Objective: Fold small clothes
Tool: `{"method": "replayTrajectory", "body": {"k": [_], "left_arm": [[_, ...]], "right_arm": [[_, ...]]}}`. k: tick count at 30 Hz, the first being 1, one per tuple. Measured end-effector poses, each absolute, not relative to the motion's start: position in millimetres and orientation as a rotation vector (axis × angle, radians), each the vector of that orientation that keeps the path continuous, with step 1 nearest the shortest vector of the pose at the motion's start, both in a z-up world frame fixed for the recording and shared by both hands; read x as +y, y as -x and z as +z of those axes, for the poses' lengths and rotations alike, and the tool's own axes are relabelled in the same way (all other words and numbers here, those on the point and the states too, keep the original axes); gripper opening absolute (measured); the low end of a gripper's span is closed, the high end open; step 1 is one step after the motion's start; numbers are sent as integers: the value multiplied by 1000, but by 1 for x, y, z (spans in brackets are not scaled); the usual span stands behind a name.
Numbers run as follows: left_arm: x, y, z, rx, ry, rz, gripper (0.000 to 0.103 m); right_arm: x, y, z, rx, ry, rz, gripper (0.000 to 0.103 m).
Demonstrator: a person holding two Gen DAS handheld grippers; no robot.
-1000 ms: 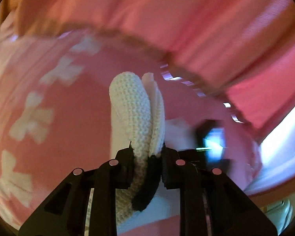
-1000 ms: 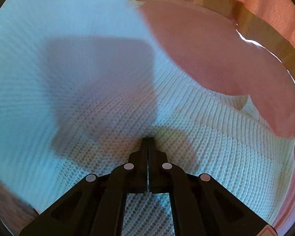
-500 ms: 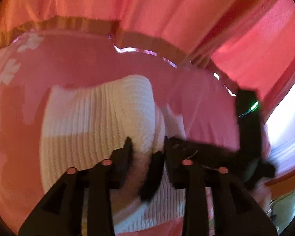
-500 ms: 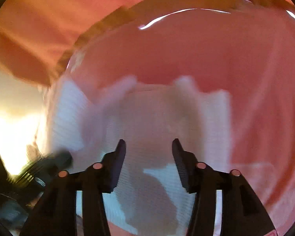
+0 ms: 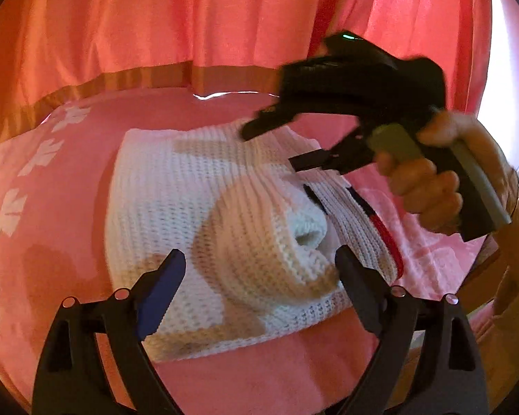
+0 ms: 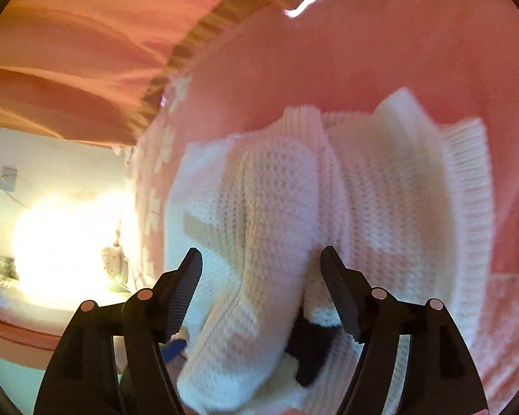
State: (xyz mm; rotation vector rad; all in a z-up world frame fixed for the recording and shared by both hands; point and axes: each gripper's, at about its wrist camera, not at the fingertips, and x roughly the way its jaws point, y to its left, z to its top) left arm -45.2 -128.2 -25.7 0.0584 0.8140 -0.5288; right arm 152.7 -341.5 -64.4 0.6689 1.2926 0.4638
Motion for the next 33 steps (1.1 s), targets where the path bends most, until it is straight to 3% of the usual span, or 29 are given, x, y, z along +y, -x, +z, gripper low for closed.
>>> {"method": "replayTrajectory", "body": {"k": [1,2,3,4,5,11,15,22,23,25,26,27,28,33], "left_arm": [[-134,43,-31,815,-70,-538,83],[-140,44,-34,813,-82,-549,66],[-146,44,-37,814,-98,-568,45],[-154,40,-38,820,-110,-581,37],[-159,40,-39,823,-120,-578,20],[-172,41,-5,793,-101,-601,11],[-188,46,7,819,-63,-663,11],[-234,47,-55,968,-121,-621,16],[-232,52,-53,944,-120,-620,21],[-223,63,-42,914,-99,-639,53],[-212,69,-34,900,-78,-637,75],[-203,75,-28,876,-57,-642,79],[-192,78,-20,853,-42,-651,80],[-134,94,-6,781,-96,-598,85]], "right_arm": [[-337,-156,-67,1295,-659,450,70],[-334,-157,-67,1294,-649,444,68],[-329,-158,-64,1285,-616,433,56],[-326,-159,-61,1272,-579,420,44],[-323,-160,-58,1262,-547,407,18],[-335,-141,20,1049,-413,438,15],[-355,-127,33,1018,-319,352,15],[-388,-147,-68,1279,-346,223,19],[-391,-146,-65,1270,-364,227,22],[-398,-140,-48,1239,-393,248,33],[-401,-134,-38,1212,-389,260,43],[-405,-126,-26,1177,-388,268,55],[-407,-118,-17,1159,-394,280,59],[-408,-57,-11,1174,-445,371,62]]}}
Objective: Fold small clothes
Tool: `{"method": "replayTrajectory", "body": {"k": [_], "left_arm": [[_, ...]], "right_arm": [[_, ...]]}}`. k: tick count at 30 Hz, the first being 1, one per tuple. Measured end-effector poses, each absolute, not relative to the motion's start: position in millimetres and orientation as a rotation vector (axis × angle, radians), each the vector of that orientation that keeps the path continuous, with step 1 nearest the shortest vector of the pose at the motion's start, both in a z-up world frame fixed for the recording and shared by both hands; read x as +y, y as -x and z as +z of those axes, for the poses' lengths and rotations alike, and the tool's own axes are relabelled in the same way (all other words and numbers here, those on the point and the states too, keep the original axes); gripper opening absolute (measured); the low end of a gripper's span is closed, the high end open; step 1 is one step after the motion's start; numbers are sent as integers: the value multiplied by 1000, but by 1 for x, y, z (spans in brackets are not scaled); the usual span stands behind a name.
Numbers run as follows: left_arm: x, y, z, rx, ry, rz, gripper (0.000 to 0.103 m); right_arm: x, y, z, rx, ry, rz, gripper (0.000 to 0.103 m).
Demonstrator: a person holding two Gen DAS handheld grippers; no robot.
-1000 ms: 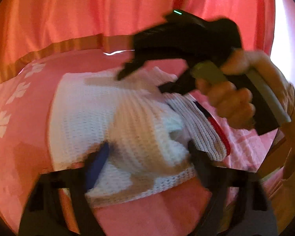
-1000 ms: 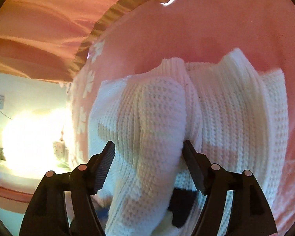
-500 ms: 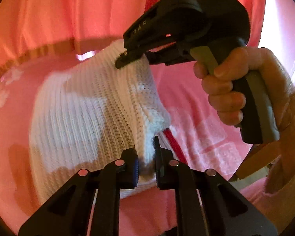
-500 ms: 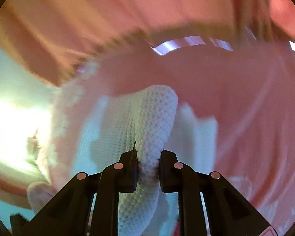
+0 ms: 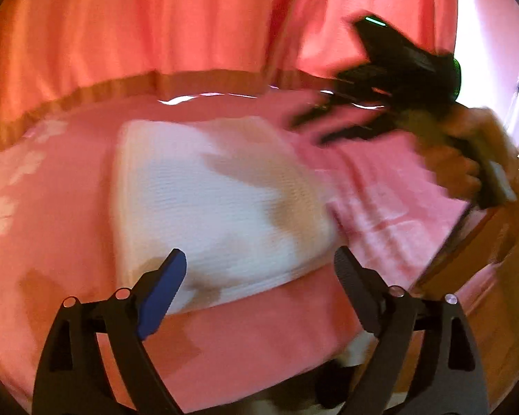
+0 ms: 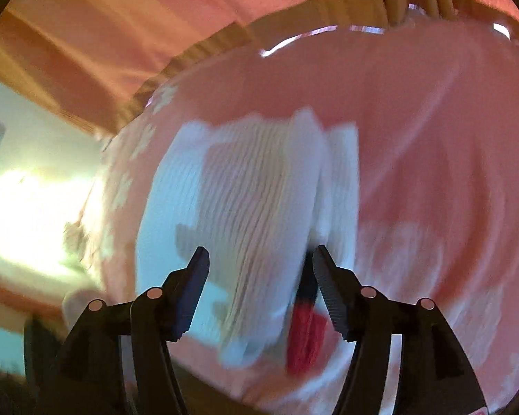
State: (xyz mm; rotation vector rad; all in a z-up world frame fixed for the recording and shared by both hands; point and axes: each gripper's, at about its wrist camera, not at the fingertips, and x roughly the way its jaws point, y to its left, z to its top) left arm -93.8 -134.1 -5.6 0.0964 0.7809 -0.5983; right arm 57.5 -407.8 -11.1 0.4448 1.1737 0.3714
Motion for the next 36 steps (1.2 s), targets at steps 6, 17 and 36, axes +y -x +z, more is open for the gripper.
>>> {"method": "replayTrajectory", "body": {"k": [6,17,36], "left_arm": [[-86,77,-20,821,-124,-468,85],[-82,36,-39,959,19,-471,20],[-83,77,10,926,-33,-546,52]], "right_arm": [[-385,-3,-46,1248,-520,506,62],[-359,-22,-36,1185,-473,517,13],[-423,16,29,1095,-385,222,44]]}}
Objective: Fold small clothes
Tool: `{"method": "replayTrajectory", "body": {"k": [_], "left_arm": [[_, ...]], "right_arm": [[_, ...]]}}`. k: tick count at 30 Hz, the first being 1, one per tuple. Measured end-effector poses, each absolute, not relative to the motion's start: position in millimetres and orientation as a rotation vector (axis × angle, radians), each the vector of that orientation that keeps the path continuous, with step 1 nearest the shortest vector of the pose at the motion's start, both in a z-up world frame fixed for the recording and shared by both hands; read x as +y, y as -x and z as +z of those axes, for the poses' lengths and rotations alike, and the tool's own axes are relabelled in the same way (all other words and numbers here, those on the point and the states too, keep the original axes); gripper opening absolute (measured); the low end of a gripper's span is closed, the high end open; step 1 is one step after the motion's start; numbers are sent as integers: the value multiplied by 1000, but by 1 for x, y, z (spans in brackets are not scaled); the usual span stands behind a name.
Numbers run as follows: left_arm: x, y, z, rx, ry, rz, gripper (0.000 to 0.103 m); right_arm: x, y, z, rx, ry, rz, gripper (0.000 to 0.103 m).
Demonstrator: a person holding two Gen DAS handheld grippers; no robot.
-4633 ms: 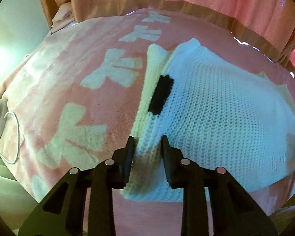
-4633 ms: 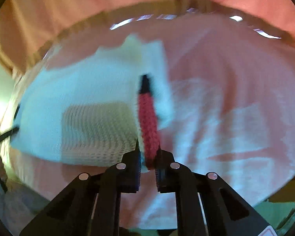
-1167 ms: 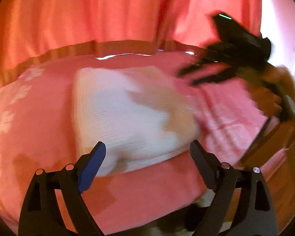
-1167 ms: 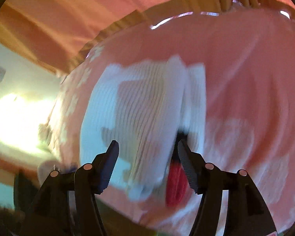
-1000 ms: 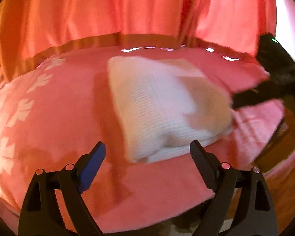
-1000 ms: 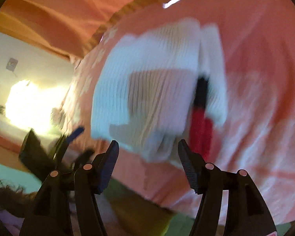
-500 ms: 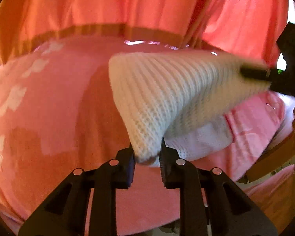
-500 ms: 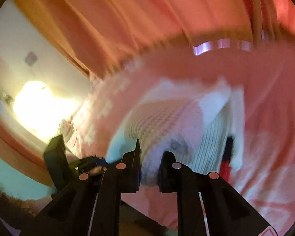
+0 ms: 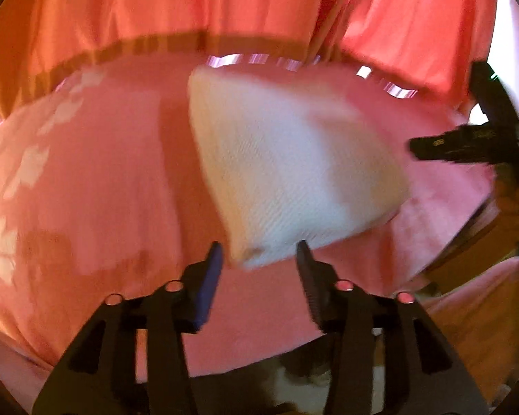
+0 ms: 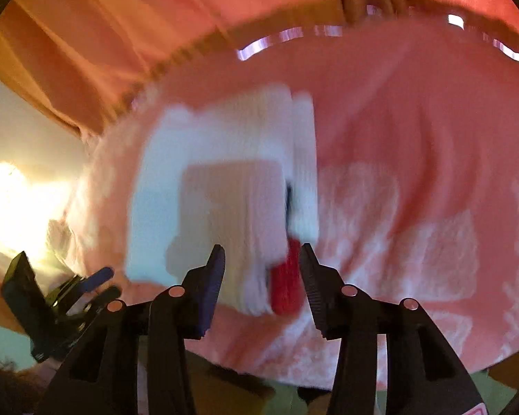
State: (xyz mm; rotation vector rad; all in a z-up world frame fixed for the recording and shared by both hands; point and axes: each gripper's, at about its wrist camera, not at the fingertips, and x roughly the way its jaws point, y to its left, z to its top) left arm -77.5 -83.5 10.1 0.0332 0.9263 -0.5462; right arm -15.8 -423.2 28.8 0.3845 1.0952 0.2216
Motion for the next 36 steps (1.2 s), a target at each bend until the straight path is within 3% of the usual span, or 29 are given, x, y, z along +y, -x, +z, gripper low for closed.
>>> {"method": "replayTrajectory", "body": {"k": [2,5,11,12,14,16,20,25,31,36], "left_arm": [[-91,70,33,874,-4,-564,55],[-130,39,39,844,-49,-578,55],[-153,-11,-28,987,-82,-532,51],[-151,-8,-32,945,-113,-530,52],[-154,-1,-35,882,-181,-555,52],[-158,8,-37,834,-243,-552,53],[-157,8,-32,837,-229,-551,56],[-155,3,-29,856,-191,-554,58],[-132,15,-18,875,-87,-568,61],[-136,12,-33,908,-134,-533,66]], "right_arm": [[-410,-1,50,1047,-318,228,36],[-391,-36,58,1038,-287,260,7],[-351,-116,0,1111,-158,236,5],[-354,-125,-15,1140,-132,200,0],[-366,-137,-46,1197,-148,156,0],[-379,-140,-34,1207,-283,153,0],[-353,-130,11,1079,-219,224,4],[-325,-157,-43,1219,-158,205,0],[-270,-139,29,1102,-115,401,5],[-217,-161,-39,1205,-44,435,0]]}}
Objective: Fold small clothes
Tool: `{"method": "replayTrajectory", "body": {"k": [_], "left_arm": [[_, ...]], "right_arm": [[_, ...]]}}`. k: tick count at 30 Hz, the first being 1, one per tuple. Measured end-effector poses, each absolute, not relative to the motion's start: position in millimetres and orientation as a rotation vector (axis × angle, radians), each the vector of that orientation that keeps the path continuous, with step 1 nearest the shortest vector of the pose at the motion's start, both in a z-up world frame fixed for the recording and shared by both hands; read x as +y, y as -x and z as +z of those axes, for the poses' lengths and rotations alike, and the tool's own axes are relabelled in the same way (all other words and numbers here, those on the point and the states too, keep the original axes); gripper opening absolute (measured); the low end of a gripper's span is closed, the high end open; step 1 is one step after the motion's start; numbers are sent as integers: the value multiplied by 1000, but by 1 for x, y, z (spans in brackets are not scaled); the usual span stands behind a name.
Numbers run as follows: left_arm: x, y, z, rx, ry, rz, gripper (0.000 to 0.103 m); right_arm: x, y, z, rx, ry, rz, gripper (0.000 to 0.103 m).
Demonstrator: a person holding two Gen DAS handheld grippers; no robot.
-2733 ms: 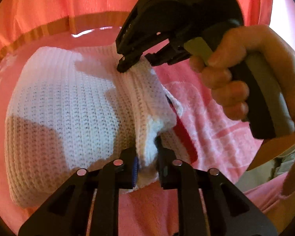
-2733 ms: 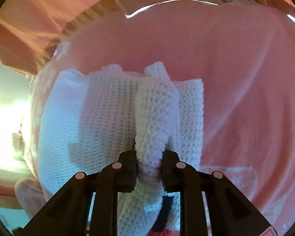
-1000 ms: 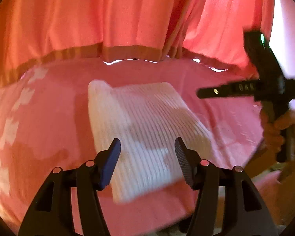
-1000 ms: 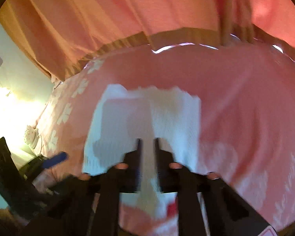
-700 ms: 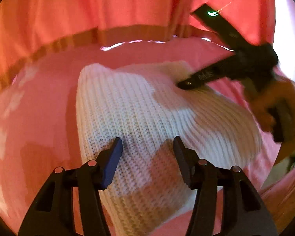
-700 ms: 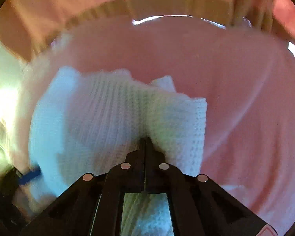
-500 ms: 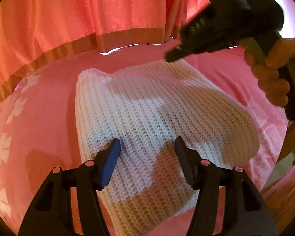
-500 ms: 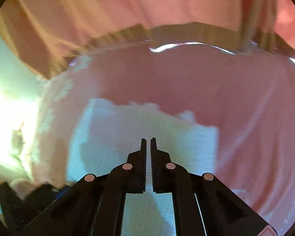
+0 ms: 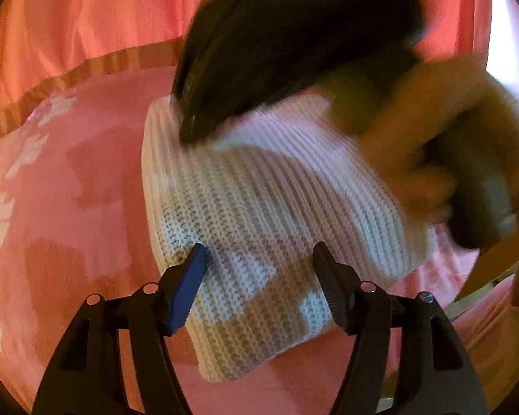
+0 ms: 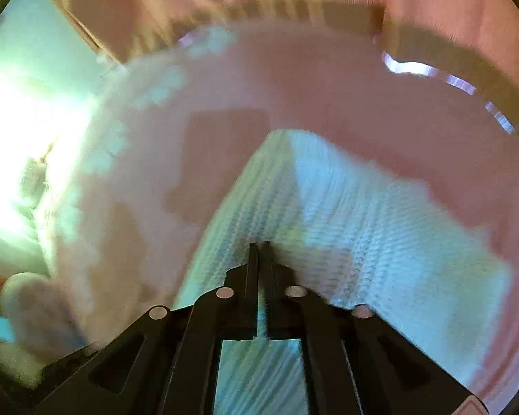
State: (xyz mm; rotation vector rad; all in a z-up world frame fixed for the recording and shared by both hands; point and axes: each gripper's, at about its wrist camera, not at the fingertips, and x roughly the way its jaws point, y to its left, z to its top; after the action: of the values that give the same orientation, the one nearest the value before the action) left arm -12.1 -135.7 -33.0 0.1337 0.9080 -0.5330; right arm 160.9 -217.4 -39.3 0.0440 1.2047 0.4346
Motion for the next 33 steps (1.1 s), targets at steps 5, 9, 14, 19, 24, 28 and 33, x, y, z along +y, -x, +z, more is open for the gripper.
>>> {"method": "replayTrajectory", "body": {"k": [5,9,14,19,24,28,33], "left_arm": [[-135,12,-33,901,-126,-548,68],[-125,12,-26,900,-81,-556,74],[-125,11,-29,925,-59,-531,74],[-135,10,-32,906,-111,-492,75],[-136,12,-36,897,-137,-459,77],[-135,13,-39,901,-142,-462,80],[-139,13,-45,904,-181,-457,84]], "right_arm": [[-225,-170,-14,1156,-114,392,5],[-280,-121,19,1078,-117,294,32],[-351,-63,-3,1135,-180,97,58],[-363,-38,-48,1212,-323,162,38],[-351,-20,-20,1109,-262,145,18],[-359,-12,-26,1129,-259,96,18],[-357,-17,-50,1176,-223,63,27]]}}
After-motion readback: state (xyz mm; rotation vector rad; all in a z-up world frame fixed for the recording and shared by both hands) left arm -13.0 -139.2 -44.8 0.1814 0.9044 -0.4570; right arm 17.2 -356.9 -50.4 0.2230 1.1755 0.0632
